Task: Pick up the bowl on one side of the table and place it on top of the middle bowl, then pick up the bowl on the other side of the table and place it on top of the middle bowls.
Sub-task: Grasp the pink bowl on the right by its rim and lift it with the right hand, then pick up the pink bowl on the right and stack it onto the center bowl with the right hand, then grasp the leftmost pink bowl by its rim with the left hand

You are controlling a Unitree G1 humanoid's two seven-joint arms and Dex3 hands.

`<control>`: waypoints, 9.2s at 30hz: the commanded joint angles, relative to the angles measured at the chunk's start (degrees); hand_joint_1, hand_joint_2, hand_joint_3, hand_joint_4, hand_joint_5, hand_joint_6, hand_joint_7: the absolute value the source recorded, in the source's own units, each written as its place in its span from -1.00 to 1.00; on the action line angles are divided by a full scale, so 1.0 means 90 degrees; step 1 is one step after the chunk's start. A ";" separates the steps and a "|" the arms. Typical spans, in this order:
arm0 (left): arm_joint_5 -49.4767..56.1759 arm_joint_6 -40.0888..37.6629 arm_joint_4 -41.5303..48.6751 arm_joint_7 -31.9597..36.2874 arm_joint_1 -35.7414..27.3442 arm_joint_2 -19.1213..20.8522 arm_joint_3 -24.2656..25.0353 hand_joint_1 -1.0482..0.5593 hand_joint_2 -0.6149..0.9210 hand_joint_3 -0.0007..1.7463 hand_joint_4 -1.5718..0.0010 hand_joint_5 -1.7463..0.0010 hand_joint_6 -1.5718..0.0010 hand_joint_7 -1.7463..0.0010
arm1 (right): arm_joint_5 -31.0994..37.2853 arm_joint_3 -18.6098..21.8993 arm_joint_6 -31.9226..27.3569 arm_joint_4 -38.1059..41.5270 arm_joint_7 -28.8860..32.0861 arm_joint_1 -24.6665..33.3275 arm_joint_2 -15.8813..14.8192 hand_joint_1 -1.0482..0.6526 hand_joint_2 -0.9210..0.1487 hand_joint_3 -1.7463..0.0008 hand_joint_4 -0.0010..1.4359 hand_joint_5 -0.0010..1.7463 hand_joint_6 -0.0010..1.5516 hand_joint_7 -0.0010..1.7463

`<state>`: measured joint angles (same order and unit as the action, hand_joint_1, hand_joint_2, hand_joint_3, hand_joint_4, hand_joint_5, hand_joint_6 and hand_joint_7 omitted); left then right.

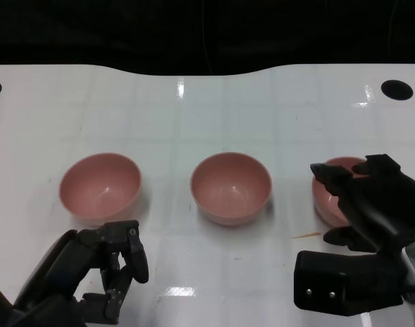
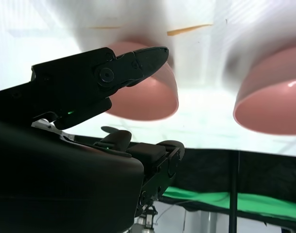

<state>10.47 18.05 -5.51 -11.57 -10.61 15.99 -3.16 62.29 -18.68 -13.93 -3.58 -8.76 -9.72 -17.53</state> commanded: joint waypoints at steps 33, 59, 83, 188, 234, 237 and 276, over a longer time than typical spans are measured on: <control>-0.0117 0.0102 0.0106 -0.0079 0.0188 0.0104 0.0027 0.12 0.29 0.65 -0.14 -1.00 0.01 -0.77 | -0.1188 -0.0748 0.1116 0.3855 0.1979 -0.1686 -0.0106 -0.11 -1.00 0.85 0.09 0.99 0.36 -0.92; -0.0019 -0.0187 -0.0122 -0.0018 0.0143 -0.0036 -0.0079 0.11 0.28 0.68 -0.15 -1.00 0.00 -0.79 | -0.1494 -0.0437 0.1264 0.2029 0.2704 -0.1940 -0.0055 -0.02 -0.77 0.61 0.28 1.00 -0.13 0.99; -0.0013 -0.0247 -0.0316 -0.0051 0.0009 -0.0009 -0.0102 0.11 0.28 0.68 -0.15 -1.00 0.01 -0.80 | -0.2313 -0.0621 0.2939 0.1768 0.1723 -0.2125 0.0393 -0.01 0.07 -0.50 0.37 1.00 -0.06 1.00; -0.0035 -0.0217 -0.0158 -0.0071 0.0174 0.0017 -0.0144 0.13 0.26 0.69 -0.16 -1.00 -0.01 -0.80 | -0.2110 -0.0384 0.2166 -0.0106 0.0663 -0.0491 -0.0084 -0.54 -1.00 0.71 -1.00 -0.65 -0.87 -0.99; -0.0172 0.0149 -0.0203 0.0106 0.0029 -0.0036 0.0280 0.17 0.23 0.71 -0.09 -0.99 0.00 -0.76 | -0.3360 0.0686 0.4667 0.0282 0.1970 0.0849 -0.0048 0.11 0.36 -0.80 0.31 0.99 0.17 0.44; -0.0167 0.0182 -0.0193 0.0164 0.0031 -0.0074 0.0294 0.18 0.23 0.70 -0.07 -0.96 0.00 -0.72 | -0.3471 0.0690 0.4644 0.0314 0.1865 0.0839 -0.0026 0.08 0.50 -0.92 0.36 1.00 0.15 0.59; 0.4901 -0.3812 -0.2484 -0.0299 0.0600 0.0091 -0.0434 -0.33 1.00 -0.99 0.56 0.52 0.45 0.99 | -0.3727 0.0705 0.4271 -0.0023 0.1247 0.1023 0.0080 0.10 0.55 -0.89 0.39 1.00 0.08 0.77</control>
<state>52.79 -14.75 -29.43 -12.36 -6.65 15.79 -6.41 29.67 -13.20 24.76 -3.18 2.92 -0.73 -16.49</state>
